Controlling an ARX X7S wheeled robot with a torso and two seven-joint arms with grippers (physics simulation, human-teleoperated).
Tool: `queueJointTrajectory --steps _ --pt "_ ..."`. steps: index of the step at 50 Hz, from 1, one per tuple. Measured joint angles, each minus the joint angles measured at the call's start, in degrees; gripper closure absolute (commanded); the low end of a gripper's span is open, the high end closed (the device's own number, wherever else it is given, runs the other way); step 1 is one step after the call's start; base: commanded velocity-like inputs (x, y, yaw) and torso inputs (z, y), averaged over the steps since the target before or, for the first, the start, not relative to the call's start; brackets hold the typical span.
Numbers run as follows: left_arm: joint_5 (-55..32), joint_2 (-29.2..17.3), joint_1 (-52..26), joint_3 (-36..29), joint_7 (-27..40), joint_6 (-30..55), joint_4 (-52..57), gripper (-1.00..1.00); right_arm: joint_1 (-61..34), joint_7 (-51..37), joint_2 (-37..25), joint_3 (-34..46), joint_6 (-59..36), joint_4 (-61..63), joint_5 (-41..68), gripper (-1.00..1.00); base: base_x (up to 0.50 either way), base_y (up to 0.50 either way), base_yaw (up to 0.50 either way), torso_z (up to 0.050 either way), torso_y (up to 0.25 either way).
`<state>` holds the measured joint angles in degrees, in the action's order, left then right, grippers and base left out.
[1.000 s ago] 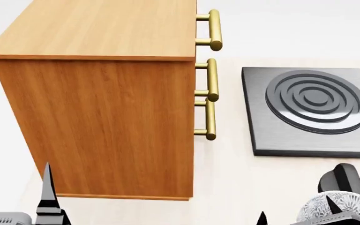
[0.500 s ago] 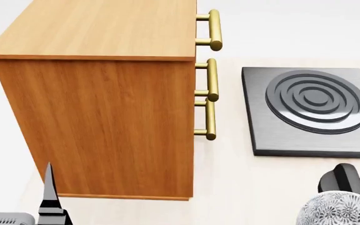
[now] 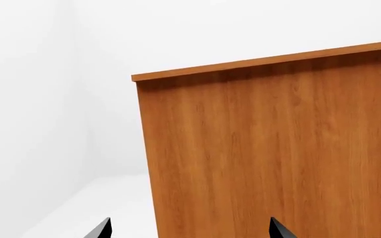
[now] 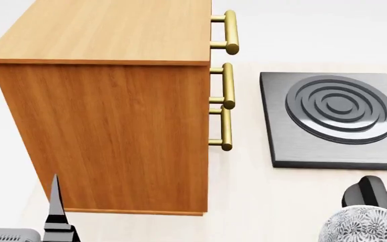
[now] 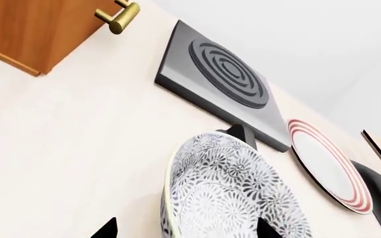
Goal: Put the bowl on the top of the cabinet.
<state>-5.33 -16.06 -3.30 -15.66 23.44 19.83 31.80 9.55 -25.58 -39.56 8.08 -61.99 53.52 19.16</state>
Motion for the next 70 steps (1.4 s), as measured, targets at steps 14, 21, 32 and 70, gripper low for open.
queueJointTrajectory --steps 14,21,32,70 --pt "-0.2 -0.2 0.0 -0.2 0.4 0.2 0.3 -1.0 0.0 0.2 -0.5 1.1 2.2 -3.1 -0.5 -1.0 0.0 0.0 0.0 0.0 0.0" --pt "-0.2 -0.4 0.0 -0.4 0.5 0.3 0.5 -1.0 0.0 0.2 -0.7 1.6 3.2 -4.1 -0.8 -1.0 0.0 0.0 0.0 0.0 0.0" --pt "-0.2 -0.5 -0.1 -0.7 0.8 0.4 0.6 -1.0 0.2 0.5 -0.8 1.9 4.9 -6.1 -1.0 -1.0 0.0 0.0 0.0 0.0 0.0" --pt "-0.2 -0.9 -0.6 -2.0 1.6 0.6 0.5 -1.0 0.4 1.3 -0.6 1.5 8.0 -10.3 -0.7 -1.0 0.0 0.0 0.0 0.0 0.0"
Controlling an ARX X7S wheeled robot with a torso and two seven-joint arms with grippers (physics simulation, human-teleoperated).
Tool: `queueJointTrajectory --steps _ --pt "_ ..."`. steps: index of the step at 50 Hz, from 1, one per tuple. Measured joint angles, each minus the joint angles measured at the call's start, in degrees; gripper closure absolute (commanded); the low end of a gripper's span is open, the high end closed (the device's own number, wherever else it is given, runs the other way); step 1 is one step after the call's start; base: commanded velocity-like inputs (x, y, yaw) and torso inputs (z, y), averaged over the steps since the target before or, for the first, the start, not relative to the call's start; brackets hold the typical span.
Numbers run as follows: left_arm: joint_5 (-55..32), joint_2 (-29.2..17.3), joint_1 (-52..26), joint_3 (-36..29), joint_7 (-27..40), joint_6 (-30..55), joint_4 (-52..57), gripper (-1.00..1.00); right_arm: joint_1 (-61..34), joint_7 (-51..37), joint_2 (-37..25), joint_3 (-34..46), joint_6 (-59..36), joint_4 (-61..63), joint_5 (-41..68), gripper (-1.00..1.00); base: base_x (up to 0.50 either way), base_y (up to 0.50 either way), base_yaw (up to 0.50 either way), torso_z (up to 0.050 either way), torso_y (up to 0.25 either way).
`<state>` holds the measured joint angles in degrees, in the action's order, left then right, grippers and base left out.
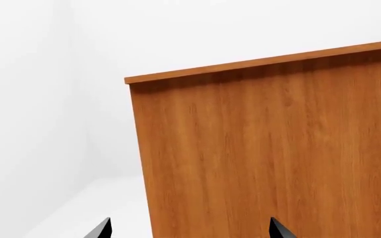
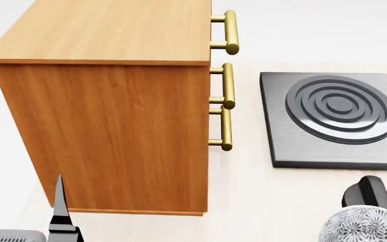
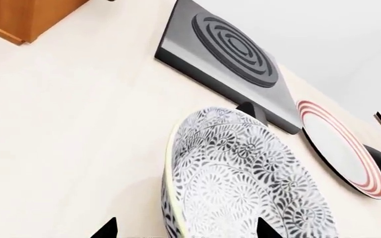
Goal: Put the bowl on the top of the cabinet.
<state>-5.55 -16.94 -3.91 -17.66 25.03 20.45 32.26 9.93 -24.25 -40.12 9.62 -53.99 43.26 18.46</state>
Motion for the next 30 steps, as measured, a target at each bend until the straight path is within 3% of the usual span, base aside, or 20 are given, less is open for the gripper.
queueJointTrajectory --steps 30 --pt "-0.4 -0.4 0.0 -0.4 0.6 -0.2 0.2 -1.0 -1.0 -0.1 -0.2 0.1 0.5 -1.9 -0.3 -1.0 0.0 0.0 0.0 0.0 0.0"
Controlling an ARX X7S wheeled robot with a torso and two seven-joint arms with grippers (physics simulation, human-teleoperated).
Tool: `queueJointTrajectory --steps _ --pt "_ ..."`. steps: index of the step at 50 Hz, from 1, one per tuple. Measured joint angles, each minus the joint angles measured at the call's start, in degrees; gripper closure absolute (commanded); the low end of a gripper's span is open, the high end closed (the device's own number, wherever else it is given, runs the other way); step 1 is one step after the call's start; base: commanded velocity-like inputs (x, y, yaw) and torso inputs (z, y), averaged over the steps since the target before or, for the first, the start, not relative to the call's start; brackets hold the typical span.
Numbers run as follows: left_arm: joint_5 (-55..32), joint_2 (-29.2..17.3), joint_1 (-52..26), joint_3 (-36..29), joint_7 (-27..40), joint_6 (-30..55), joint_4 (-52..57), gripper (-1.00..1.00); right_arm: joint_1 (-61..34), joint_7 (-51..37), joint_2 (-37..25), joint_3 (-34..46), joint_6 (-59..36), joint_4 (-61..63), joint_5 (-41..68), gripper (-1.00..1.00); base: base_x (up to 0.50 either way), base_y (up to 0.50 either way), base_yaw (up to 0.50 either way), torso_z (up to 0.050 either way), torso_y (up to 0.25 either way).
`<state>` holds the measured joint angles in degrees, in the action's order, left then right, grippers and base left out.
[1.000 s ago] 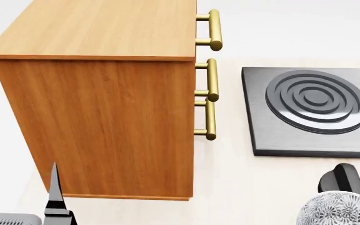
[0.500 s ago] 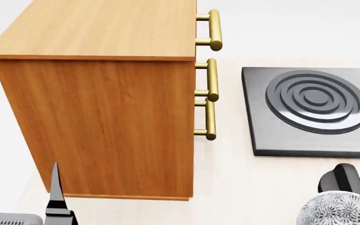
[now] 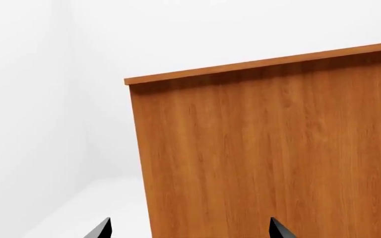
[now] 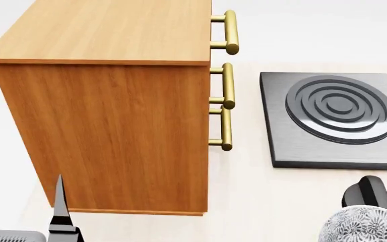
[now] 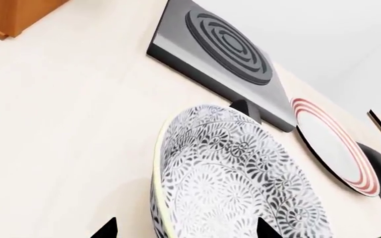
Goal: Put the bowl on the top of the cabinet.
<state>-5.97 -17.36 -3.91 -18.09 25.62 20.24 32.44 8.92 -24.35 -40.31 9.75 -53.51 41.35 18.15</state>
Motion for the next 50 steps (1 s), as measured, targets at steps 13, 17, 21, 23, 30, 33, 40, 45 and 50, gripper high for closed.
queueJointTrajectory --steps 13,17,21,23,30,33,40,45,50 --pt "-0.2 -0.2 0.0 -0.2 0.3 0.1 0.2 -1.0 -0.3 0.2 0.1 0.6 0.5 -0.9 -0.1 -1.0 0.0 0.0 0.0 0.0 0.0" --pt "-0.2 -0.2 -0.1 -0.3 0.3 0.1 0.3 -1.0 -0.4 0.3 0.1 0.7 0.7 -1.3 -0.1 -1.0 0.0 0.0 0.0 0.0 0.0" --pt "-0.2 -0.3 -0.2 -0.4 0.4 0.2 0.3 -1.0 -0.5 0.4 0.2 0.8 0.9 -1.7 -0.1 -1.0 0.0 0.0 0.0 0.0 0.0" --pt "-0.2 -0.3 -0.2 -0.4 0.4 0.2 0.3 -1.0 -0.6 0.4 0.2 0.8 1.1 -1.9 -0.1 -1.0 0.0 0.0 0.0 0.0 0.0" --pt "-0.3 -0.4 -0.3 -0.6 0.5 0.2 0.3 -1.0 -0.8 0.4 0.2 0.7 1.3 -2.4 -0.1 -1.0 0.0 0.0 0.0 0.0 0.0" --pt "-0.3 -0.4 -0.3 -0.6 0.6 0.2 0.3 -1.0 -0.9 0.4 0.2 0.8 1.4 -2.6 -0.2 -1.0 0.0 0.0 0.0 0.0 0.0" --pt "-0.4 -0.5 -0.3 -0.7 0.7 0.1 0.2 -1.0 -1.1 0.5 0.3 1.1 1.7 -3.2 -0.4 -1.0 0.0 0.0 0.0 0.0 0.0" --pt "-0.5 -0.6 -0.3 -0.7 0.8 0.1 0.3 -1.0 -1.3 0.5 0.4 1.6 2.0 -3.7 -0.5 -1.0 0.0 0.0 0.0 0.0 0.0" --pt "-0.6 -0.7 -0.3 -0.7 0.9 0.2 0.4 -1.0 -1.4 0.6 0.5 1.8 2.3 -4.0 -0.6 -1.0 0.0 0.0 0.0 0.0 0.0"
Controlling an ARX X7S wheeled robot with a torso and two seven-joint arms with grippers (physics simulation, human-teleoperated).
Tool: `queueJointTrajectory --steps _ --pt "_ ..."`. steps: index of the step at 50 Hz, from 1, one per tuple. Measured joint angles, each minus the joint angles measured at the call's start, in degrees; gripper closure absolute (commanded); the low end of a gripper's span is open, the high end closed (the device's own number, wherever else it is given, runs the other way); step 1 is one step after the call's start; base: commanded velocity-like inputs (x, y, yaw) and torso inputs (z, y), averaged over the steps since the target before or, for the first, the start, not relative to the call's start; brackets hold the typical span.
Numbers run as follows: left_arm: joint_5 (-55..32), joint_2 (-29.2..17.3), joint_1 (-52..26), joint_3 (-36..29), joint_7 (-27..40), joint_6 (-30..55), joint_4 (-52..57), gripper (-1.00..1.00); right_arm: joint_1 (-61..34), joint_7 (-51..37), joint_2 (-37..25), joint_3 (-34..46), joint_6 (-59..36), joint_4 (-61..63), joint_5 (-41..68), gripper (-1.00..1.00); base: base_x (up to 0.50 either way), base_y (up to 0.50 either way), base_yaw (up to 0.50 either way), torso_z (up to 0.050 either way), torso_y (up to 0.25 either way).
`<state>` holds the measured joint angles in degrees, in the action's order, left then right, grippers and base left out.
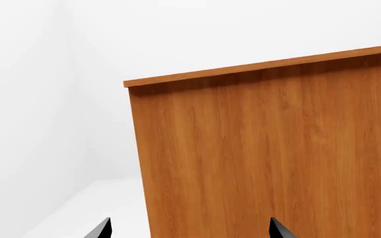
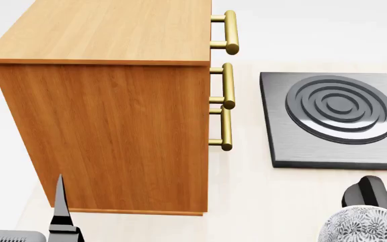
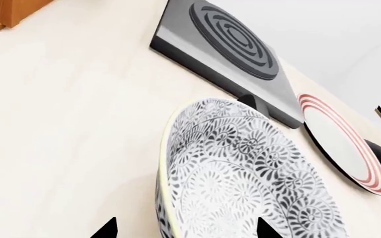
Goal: Put the bowl on the top of the cabinet.
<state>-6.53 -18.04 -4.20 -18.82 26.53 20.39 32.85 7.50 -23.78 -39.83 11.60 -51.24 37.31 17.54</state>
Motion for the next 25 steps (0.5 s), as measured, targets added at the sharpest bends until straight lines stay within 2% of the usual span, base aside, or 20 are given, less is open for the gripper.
queueJointTrajectory --steps 25 --pt "-0.3 -0.3 0.0 -0.3 0.4 -0.2 0.0 -1.0 -0.2 -0.2 0.0 0.0 0.3 -0.4 0.0 -1.0 0.0 0.0 0.0 0.0 0.0"
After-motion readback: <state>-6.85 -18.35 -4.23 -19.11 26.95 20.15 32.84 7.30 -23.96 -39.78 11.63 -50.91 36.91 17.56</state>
